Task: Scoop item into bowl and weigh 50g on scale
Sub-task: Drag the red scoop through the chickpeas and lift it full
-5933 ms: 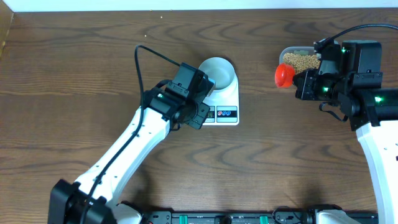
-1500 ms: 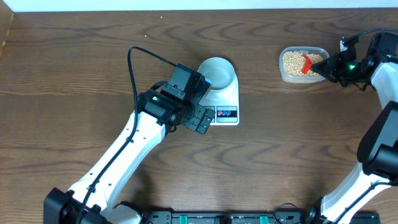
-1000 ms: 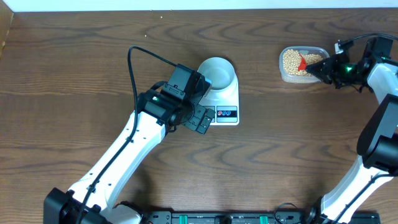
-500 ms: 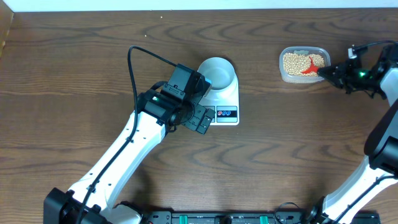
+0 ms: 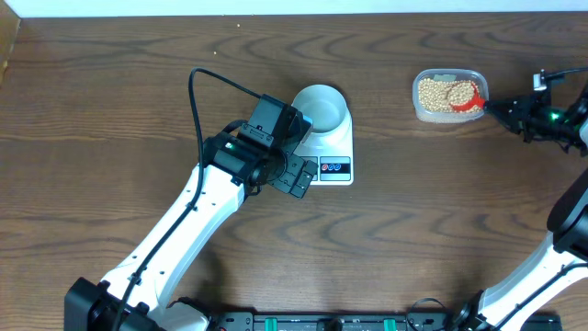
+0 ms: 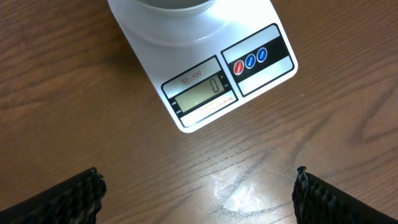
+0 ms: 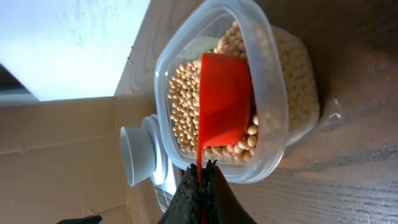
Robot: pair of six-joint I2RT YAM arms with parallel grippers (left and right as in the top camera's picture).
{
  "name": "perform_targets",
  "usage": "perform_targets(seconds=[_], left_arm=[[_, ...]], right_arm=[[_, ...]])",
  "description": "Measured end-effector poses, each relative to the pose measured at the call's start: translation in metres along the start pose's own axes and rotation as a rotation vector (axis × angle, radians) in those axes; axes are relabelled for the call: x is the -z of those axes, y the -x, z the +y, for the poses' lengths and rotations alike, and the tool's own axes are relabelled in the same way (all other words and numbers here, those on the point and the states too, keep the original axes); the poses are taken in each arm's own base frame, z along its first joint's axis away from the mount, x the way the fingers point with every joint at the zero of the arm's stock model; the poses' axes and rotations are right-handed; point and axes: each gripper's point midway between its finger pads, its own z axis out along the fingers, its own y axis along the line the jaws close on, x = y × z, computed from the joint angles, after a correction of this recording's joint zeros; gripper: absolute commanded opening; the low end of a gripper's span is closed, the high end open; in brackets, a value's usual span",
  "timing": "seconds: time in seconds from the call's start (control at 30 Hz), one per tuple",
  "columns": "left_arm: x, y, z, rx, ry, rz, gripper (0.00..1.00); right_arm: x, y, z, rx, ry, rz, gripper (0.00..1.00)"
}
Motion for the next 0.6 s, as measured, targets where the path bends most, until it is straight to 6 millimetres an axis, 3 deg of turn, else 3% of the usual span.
perform_targets(seconds=[0.37, 0.6], left_arm=[[0.000, 0.000, 0.000, 0.000, 0.000, 0.000, 0.98], [0.000, 0.000, 0.000, 0.000, 0.000, 0.000, 0.98]], right_arm=[[0.006, 0.000, 0.006, 0.074, -0.027, -0.010, 0.01], [0.035, 0.004, 0.043, 0.182, -0.110, -0.077, 0.01]])
